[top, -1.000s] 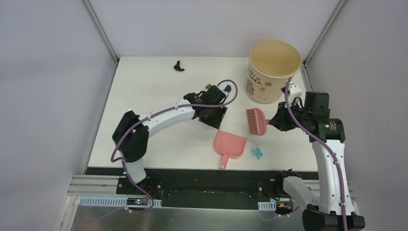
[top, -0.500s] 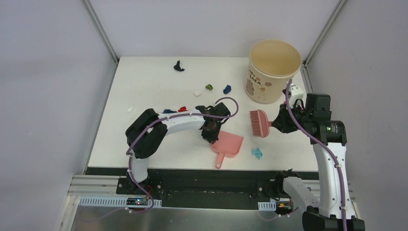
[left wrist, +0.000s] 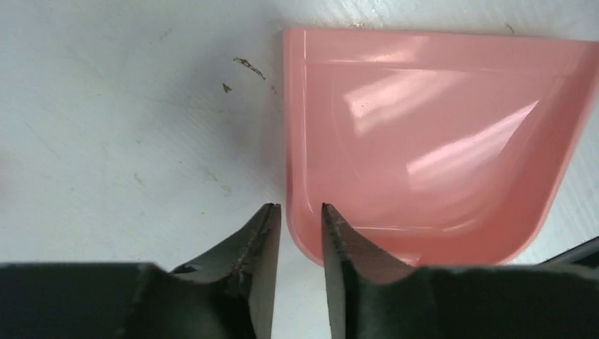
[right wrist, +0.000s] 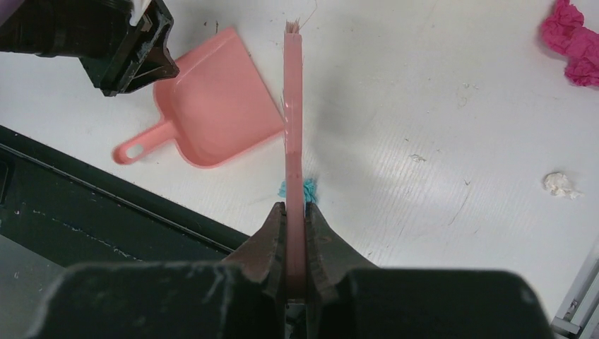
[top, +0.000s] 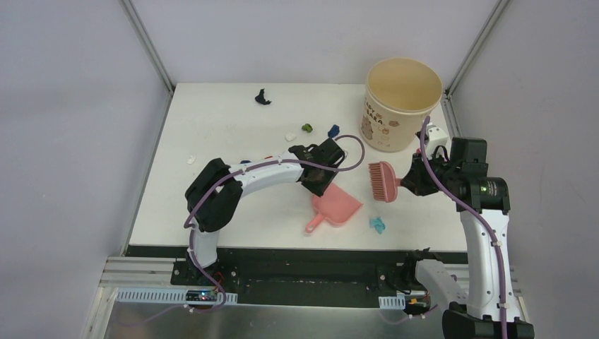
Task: Sweep away the paper scraps from the table
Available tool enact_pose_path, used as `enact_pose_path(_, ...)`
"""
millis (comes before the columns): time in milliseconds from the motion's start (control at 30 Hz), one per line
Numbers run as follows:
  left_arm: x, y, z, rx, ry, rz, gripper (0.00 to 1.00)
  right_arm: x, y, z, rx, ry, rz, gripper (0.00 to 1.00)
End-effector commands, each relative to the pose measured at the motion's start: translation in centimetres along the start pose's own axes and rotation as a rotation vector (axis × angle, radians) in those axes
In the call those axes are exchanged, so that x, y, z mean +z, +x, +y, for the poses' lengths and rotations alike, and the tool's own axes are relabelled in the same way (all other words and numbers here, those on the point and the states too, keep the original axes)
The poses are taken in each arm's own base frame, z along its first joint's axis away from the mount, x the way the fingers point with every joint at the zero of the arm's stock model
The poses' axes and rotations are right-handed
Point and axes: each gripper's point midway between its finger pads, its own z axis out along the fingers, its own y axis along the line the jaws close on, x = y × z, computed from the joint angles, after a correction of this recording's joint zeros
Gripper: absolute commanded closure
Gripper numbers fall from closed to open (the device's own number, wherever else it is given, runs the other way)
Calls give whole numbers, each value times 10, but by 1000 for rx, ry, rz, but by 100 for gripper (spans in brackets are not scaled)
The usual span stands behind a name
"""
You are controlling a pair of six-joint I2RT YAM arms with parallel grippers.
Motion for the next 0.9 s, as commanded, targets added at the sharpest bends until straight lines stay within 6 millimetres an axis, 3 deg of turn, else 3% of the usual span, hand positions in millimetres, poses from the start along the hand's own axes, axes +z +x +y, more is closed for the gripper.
enact_pose_path(0, -16, -21, 14, 148, -60, -47, 63, -6, -8, -5, -31, 32, -39, 100)
enact_pose_path(100, -46, -26, 11, 93, -46, -92, 53, -7, -8, -7, -34, 46, -29, 100)
enact_pose_path(233, -78, -9, -19, 60, 118, -160, 34, -15, -12, -14, -72, 84, -20, 100)
enact_pose_path(433, -61, 30, -39, 141, 205, -255, 30, -6, -11, -13, -51, 62, -10, 100)
enact_pose_path(667, -33, 48, -40, 162, 185, -211, 34, -5, -16, -11, -30, 46, -11, 100)
enact_pose_path(867, -30, 59, -51, 210, 208, -198, 39, -4, -17, -10, -25, 38, -7, 100)
